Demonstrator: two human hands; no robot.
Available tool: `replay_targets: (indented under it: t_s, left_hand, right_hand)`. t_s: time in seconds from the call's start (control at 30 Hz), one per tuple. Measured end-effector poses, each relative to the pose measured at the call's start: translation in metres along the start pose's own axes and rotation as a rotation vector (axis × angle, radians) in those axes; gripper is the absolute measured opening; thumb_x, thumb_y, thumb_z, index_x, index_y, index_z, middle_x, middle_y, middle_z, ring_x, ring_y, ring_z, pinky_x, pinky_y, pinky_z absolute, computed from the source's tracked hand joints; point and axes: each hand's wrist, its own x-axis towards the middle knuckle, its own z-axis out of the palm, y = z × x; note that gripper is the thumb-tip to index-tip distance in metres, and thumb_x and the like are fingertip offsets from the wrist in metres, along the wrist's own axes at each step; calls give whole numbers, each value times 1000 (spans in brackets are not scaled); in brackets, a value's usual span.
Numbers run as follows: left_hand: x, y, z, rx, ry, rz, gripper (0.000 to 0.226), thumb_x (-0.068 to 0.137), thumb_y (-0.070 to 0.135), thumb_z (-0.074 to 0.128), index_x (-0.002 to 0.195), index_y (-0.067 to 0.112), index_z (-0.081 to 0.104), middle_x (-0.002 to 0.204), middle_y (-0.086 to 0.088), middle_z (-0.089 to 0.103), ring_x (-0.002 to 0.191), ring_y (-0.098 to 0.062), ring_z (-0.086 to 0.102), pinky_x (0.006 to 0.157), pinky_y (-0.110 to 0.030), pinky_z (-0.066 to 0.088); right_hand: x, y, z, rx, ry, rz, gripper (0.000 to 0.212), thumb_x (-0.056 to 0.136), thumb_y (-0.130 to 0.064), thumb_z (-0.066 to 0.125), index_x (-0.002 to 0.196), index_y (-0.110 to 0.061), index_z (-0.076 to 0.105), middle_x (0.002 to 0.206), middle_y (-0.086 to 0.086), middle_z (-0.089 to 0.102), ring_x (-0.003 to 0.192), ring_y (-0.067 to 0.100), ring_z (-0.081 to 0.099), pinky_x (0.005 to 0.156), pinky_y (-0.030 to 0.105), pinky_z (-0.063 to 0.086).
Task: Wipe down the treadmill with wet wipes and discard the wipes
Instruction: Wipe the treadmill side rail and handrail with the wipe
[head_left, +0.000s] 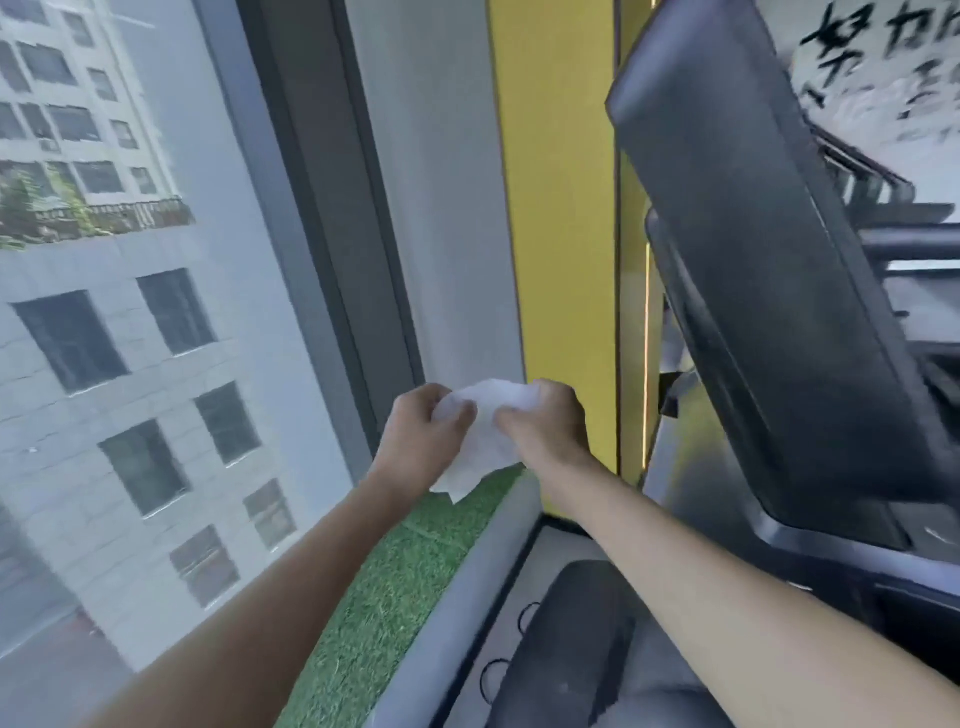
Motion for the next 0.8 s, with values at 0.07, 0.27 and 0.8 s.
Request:
replay_targets:
  t_s: [0.07, 0.27, 0.8]
  left_hand:
    - [23, 3, 13, -109, -129, 36, 36, 89, 39, 56, 90, 4, 63, 76, -11, 62, 68, -29, 59, 56, -37, 46]
    - [39, 11, 56, -248, -347, 186, 36, 94, 28, 47, 72, 0, 51, 63, 1, 44, 62, -18, 39, 56, -30, 32]
    - [-11, 15, 89, -523, -1189, 335, 34, 101, 36, 43, 89, 12, 63, 88, 7, 60, 86, -12, 58, 80, -29, 46]
  right_hand:
    - [11, -1, -7, -70, 113, 17, 26, 81, -6, 64, 71, -16, 42, 69, -4, 42, 59, 19, 39, 47, 26, 25]
    - [16, 16, -31, -172, 302, 59, 26, 80, -7, 61, 73, -15, 36, 68, -1, 32, 58, 16, 27, 40, 21, 18]
    - [-114, 50, 2, -299, 918, -137, 25, 100, -27, 45, 75, -28, 47, 79, -17, 44, 77, 5, 45, 71, 18, 37]
